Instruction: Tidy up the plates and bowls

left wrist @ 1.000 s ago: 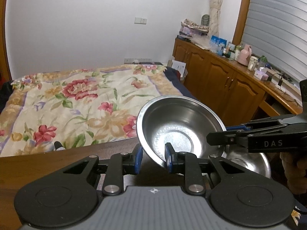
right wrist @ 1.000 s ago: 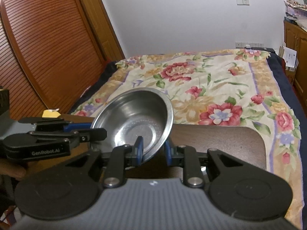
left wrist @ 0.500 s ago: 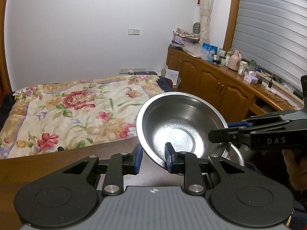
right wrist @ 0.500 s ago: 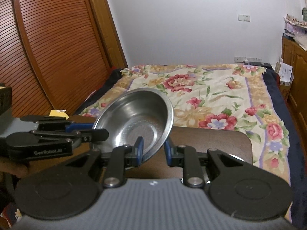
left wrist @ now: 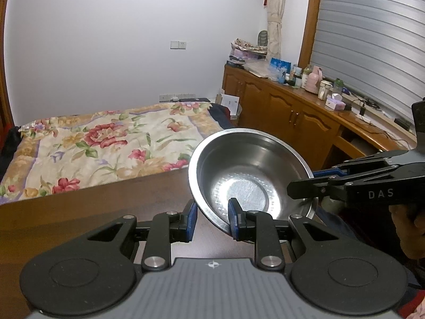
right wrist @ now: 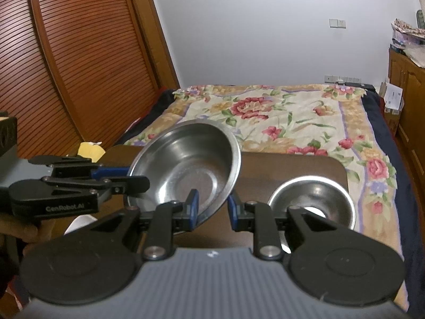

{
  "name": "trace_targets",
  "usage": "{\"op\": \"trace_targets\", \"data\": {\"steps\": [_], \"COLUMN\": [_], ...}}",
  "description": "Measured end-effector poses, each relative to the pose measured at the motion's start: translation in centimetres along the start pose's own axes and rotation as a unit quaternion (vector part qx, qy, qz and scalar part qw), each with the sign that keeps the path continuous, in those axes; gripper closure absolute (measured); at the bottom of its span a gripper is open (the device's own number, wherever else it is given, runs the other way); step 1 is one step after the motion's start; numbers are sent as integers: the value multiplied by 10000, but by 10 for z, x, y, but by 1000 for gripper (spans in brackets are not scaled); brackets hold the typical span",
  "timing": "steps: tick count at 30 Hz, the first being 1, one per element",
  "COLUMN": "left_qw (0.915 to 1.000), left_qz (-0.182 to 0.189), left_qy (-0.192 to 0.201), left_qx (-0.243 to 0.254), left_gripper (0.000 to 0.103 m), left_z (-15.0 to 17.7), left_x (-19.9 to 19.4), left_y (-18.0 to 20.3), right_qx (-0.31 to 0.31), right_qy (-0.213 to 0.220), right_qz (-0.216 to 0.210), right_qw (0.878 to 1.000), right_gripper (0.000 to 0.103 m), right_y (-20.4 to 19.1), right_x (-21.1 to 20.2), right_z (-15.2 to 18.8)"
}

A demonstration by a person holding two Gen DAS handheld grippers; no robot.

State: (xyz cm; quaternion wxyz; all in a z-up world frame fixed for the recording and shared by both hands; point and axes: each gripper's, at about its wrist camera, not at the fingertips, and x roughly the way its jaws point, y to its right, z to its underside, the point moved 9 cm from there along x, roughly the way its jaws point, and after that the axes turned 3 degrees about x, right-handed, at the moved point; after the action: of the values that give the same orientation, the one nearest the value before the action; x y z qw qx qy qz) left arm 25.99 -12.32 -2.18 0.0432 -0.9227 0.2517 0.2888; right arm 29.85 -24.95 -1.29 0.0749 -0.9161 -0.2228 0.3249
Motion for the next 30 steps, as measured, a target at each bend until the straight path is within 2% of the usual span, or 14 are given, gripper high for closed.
{"op": "trace_targets", "data": {"steps": [13,24,30], "left_qw": [9997,9990,9987], "left_qz": [21,-74,-112], "left_qy": [-185,-444,-486], "left_qx": [-136,-8,-28], "left_gripper": [76,76,76], "left_z": [37,70,90], "left_x": [-24,-37,-41], "left_y": [11,19,27], "right_qx": [129,117,94], "right_qy": [-218,-332,-363], "right_qz": [-342,-708,-711], "right_qw": [9991,9969,9968], "right_gripper": [78,77,77], "right_y": [-13,-24,-26], "right_x": [-8,-15,-18], "right_z": [41,76,96]}}
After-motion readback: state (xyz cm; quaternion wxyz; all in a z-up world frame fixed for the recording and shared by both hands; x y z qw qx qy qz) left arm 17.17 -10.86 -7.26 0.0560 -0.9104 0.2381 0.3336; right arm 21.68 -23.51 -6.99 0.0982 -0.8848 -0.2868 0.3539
